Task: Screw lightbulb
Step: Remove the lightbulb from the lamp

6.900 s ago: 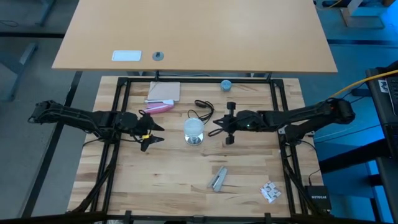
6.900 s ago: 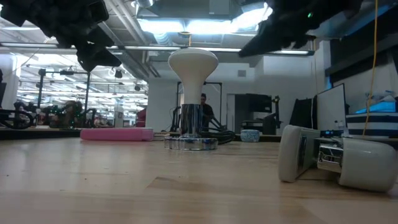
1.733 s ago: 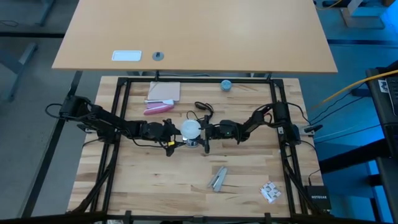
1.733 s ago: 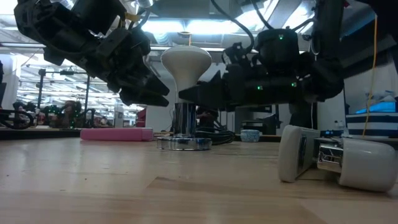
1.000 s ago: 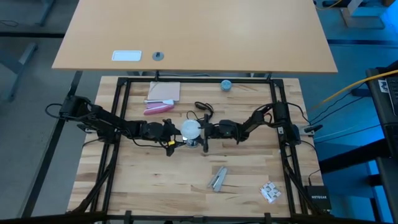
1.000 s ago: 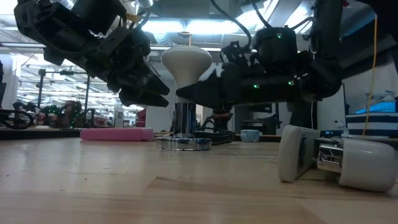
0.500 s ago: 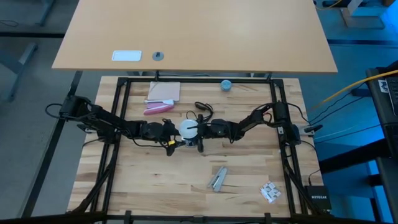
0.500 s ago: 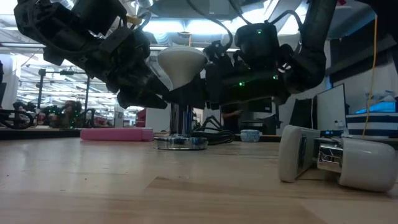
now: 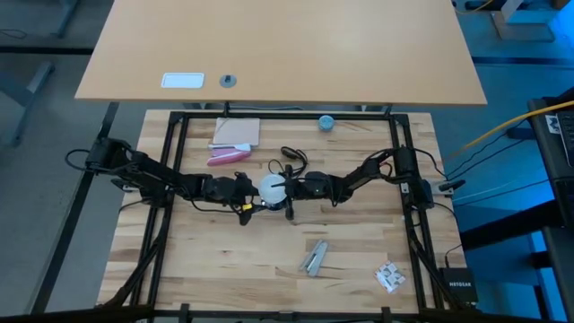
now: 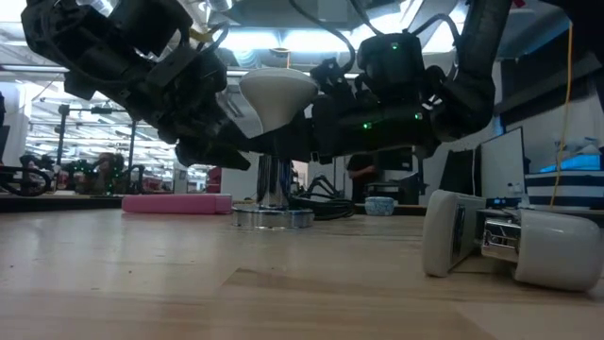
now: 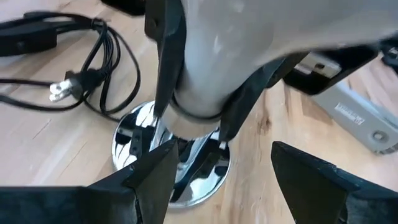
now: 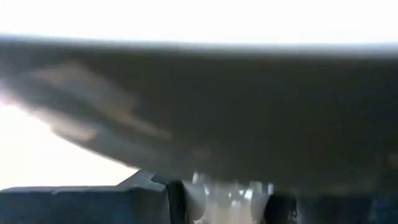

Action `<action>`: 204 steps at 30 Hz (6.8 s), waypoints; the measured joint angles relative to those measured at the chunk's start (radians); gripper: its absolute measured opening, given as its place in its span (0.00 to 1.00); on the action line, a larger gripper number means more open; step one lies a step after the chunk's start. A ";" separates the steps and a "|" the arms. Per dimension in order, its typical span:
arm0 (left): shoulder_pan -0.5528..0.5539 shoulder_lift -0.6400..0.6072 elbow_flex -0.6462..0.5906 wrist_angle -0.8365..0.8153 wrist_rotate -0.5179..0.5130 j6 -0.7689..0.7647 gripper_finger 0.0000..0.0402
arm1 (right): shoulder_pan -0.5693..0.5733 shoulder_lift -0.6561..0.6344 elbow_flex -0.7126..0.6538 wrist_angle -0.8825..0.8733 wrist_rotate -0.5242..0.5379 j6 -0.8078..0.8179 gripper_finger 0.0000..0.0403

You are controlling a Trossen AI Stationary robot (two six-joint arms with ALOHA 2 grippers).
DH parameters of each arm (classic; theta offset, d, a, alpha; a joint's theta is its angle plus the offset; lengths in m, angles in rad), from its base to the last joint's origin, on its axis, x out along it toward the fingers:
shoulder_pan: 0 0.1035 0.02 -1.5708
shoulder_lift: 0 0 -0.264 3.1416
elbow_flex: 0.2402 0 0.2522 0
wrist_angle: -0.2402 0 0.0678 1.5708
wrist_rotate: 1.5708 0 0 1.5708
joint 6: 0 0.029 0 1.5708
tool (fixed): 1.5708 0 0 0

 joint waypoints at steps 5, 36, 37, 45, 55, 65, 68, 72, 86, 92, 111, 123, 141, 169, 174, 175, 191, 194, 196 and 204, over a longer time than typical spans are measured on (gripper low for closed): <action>0.000 0.001 0.000 -0.060 0.000 -0.024 0.63 | 0.000 0.000 0.000 0.025 0.001 -0.002 0.42; -0.041 0.000 0.000 -0.104 0.000 -0.026 0.51 | 0.000 0.001 0.000 0.123 -0.011 -0.001 0.42; -0.049 0.000 0.001 -0.092 0.000 -0.012 0.49 | 0.000 0.001 0.000 0.121 -0.011 -0.001 0.42; -0.068 0.006 0.000 -0.075 -0.075 0.024 0.41 | 0.000 0.001 0.000 0.124 -0.011 0.000 0.37; -0.066 0.166 0.000 -0.036 -0.190 -0.026 0.32 | 0.000 0.001 0.000 0.136 -0.042 0.003 0.39; -0.066 0.254 0.002 0.038 -0.275 -0.061 0.19 | 0.000 0.001 0.000 0.121 -0.067 0.040 0.43; -0.074 0.253 0.002 0.027 -0.267 -0.091 0.16 | 0.000 0.001 0.000 0.098 -0.067 0.039 0.43; -0.091 0.253 0.002 0.026 -0.261 -0.126 0.11 | 0.000 0.000 0.001 0.065 -0.056 0.038 0.37; -0.101 0.253 0.001 0.039 -0.214 -0.162 0.10 | -0.028 0.000 0.000 0.057 -0.110 0.037 0.51; -0.101 0.253 0.001 0.039 -0.184 -0.164 0.17 | -0.047 0.000 -0.001 0.058 -0.195 0.028 0.52; -0.097 0.257 -0.001 0.094 -0.171 -0.175 0.29 | -0.092 -0.062 -0.130 0.089 -0.199 0.027 0.52; -0.097 0.257 0.000 0.107 -0.171 -0.098 0.29 | -0.092 -0.062 -0.129 0.050 -0.125 0.029 0.52; -0.054 0.255 0.034 0.188 -0.179 0.063 0.29 | -0.091 -0.061 -0.129 0.058 -0.142 0.028 0.52; -0.040 0.255 0.034 0.182 -0.091 0.036 0.29 | -0.091 -0.060 -0.129 0.057 -0.160 0.029 0.42; -0.052 0.255 0.034 0.183 -0.090 0.026 0.29 | -0.091 -0.060 -0.129 0.057 -0.160 0.029 0.37; -0.052 0.255 0.034 0.183 -0.090 0.025 0.29 | -0.091 -0.060 -0.129 0.057 -0.160 0.029 0.37; -0.054 0.255 0.034 0.139 -0.078 -0.026 0.29 | -0.091 -0.060 -0.129 0.057 -0.160 0.037 0.39; -0.055 0.253 0.035 0.101 -0.080 -0.056 0.29 | -0.091 -0.060 -0.129 0.057 -0.160 0.037 0.40; -0.054 0.253 0.034 0.087 -0.098 -0.063 0.29 | -0.091 -0.060 -0.129 0.057 -0.160 0.037 0.40; -0.013 0.254 0.034 0.083 -0.157 -0.050 0.29 | -0.092 -0.060 -0.118 0.052 -0.163 0.035 0.40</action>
